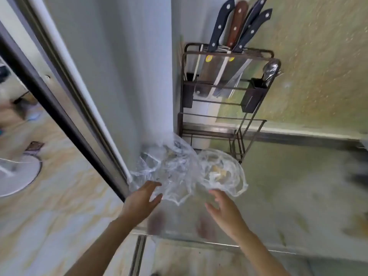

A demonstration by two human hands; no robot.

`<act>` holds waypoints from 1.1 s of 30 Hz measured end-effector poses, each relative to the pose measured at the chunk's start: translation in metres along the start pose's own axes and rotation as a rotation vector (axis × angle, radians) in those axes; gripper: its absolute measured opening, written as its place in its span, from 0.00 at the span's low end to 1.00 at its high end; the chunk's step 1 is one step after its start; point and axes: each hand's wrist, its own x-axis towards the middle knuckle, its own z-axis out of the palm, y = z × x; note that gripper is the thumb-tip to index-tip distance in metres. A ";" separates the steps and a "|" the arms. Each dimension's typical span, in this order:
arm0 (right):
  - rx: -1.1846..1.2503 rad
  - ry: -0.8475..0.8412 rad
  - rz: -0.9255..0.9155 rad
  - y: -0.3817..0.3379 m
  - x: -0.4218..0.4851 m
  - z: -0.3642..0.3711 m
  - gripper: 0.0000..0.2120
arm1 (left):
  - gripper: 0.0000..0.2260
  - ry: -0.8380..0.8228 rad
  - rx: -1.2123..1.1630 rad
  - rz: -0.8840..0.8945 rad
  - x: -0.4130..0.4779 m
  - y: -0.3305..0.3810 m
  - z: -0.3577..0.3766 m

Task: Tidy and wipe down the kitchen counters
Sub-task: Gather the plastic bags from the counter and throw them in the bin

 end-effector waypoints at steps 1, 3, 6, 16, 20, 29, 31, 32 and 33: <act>0.014 0.013 -0.064 -0.003 0.010 0.002 0.27 | 0.18 0.089 -0.057 0.017 0.011 0.001 -0.004; -0.028 -0.059 -0.118 -0.016 0.028 0.005 0.40 | 0.23 0.215 -0.040 0.068 0.030 -0.005 -0.011; -0.076 -0.163 -0.119 -0.029 0.059 0.029 0.47 | 0.40 0.119 0.074 0.093 0.064 -0.034 -0.005; 0.013 -0.071 -0.077 -0.035 0.148 0.116 0.42 | 0.59 -0.262 -0.256 -0.009 0.125 -0.089 0.026; 0.162 -0.093 -0.058 -0.048 0.147 0.122 0.34 | 0.56 -0.288 -0.251 0.037 0.124 -0.078 0.026; 0.476 -0.041 -0.035 -0.067 0.082 0.038 0.26 | 0.12 -0.081 -0.300 0.279 0.128 -0.056 0.006; 0.611 0.259 0.003 -0.061 0.066 0.021 0.29 | 0.11 -0.087 -0.260 0.395 0.133 -0.048 0.001; 0.616 0.367 0.048 -0.057 0.062 0.015 0.33 | 0.11 -0.103 -0.243 0.470 0.135 -0.043 -0.001; 0.595 0.410 0.103 -0.056 0.060 0.010 0.40 | 0.11 -0.134 -0.235 0.540 0.136 -0.038 -0.002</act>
